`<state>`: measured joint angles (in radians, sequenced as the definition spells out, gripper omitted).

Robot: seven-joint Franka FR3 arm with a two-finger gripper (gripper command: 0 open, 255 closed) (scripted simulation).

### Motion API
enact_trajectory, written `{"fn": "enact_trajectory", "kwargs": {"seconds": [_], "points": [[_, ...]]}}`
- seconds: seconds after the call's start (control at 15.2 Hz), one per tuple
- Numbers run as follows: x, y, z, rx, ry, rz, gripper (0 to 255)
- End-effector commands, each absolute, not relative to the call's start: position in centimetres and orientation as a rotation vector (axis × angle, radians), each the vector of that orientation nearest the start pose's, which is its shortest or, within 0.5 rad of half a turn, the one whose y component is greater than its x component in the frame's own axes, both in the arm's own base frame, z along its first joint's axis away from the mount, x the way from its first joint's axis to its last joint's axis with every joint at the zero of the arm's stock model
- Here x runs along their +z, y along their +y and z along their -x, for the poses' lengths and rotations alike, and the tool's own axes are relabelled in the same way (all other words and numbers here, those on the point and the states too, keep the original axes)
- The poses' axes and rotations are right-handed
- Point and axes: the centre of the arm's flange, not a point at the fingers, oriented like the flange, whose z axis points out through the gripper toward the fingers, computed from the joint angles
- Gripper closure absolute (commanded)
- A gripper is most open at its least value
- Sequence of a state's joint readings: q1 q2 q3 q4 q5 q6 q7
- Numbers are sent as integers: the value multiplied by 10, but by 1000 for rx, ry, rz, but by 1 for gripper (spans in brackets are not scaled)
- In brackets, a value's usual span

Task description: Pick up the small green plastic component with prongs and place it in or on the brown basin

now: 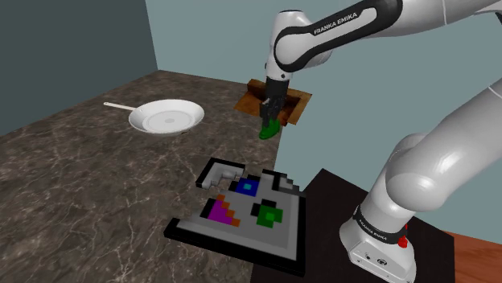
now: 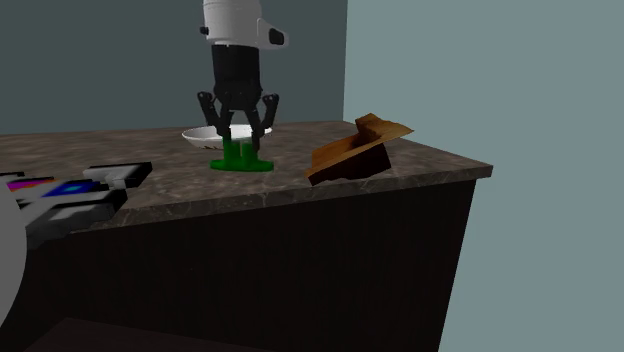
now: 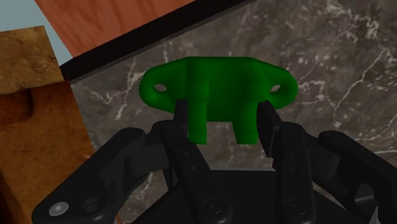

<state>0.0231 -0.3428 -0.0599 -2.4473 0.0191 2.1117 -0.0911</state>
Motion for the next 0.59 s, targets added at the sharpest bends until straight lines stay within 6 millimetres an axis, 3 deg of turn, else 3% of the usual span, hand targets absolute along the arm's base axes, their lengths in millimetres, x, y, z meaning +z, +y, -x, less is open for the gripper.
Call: {"fn": "enact_trajectory", "kwargs": {"seconds": [0.0,0.53], "points": [[438,-16,-432,-13,-74,3105,255],[481,-16,-432,-13,-74,3105,255]]}}
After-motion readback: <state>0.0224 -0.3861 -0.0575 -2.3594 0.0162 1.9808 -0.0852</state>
